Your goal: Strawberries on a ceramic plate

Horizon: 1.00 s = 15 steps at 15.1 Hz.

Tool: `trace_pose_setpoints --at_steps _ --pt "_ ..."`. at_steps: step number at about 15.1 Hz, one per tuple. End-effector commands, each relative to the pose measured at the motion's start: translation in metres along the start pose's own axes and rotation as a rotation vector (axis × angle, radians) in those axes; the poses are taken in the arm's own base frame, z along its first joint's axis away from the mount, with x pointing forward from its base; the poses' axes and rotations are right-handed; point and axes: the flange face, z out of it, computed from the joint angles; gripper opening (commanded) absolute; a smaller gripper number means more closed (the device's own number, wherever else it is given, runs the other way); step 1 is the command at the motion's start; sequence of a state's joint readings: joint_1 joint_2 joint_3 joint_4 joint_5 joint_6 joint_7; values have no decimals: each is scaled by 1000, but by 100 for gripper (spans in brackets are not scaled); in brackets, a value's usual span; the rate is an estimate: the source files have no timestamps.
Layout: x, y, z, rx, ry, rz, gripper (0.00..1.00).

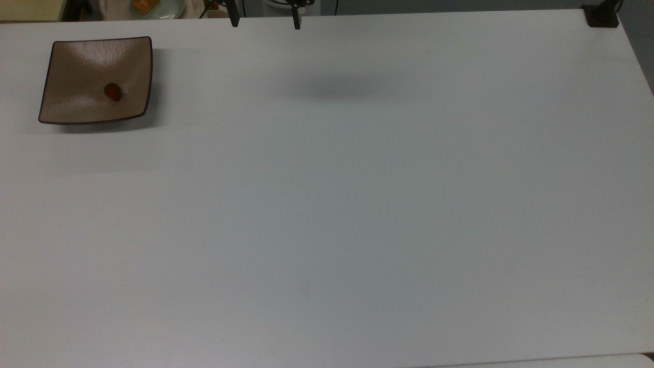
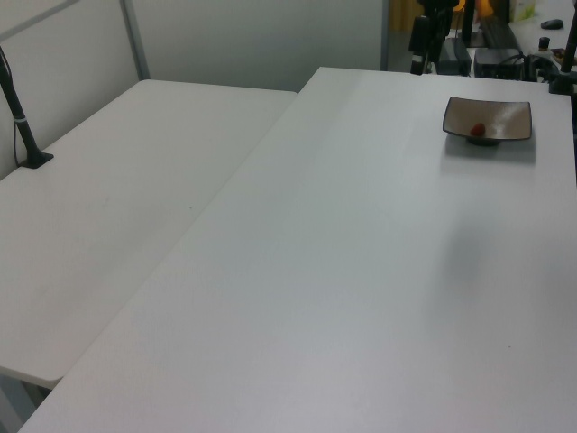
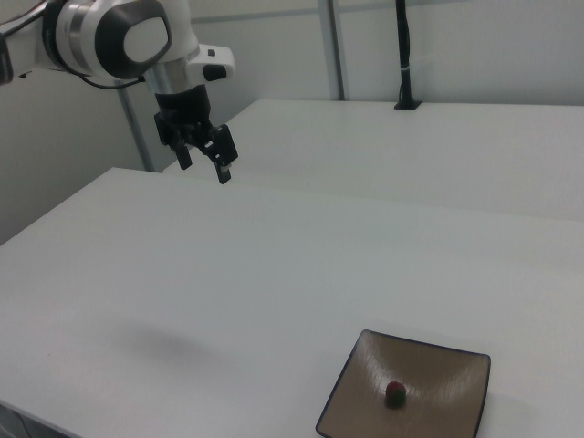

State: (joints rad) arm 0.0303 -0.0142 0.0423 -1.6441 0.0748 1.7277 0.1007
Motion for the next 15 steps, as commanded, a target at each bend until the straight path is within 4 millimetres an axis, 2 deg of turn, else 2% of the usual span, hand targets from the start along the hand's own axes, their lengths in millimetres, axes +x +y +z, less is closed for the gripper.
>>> trace_pose_setpoints --at_steps 1,6,11,15 --pt "-2 -4 1 7 -2 -66 100" --pt "5 3 14 2 8 -152 100" --pt "8 3 16 -5 35 -158 100" --pt "7 3 16 -6 27 -227 100"
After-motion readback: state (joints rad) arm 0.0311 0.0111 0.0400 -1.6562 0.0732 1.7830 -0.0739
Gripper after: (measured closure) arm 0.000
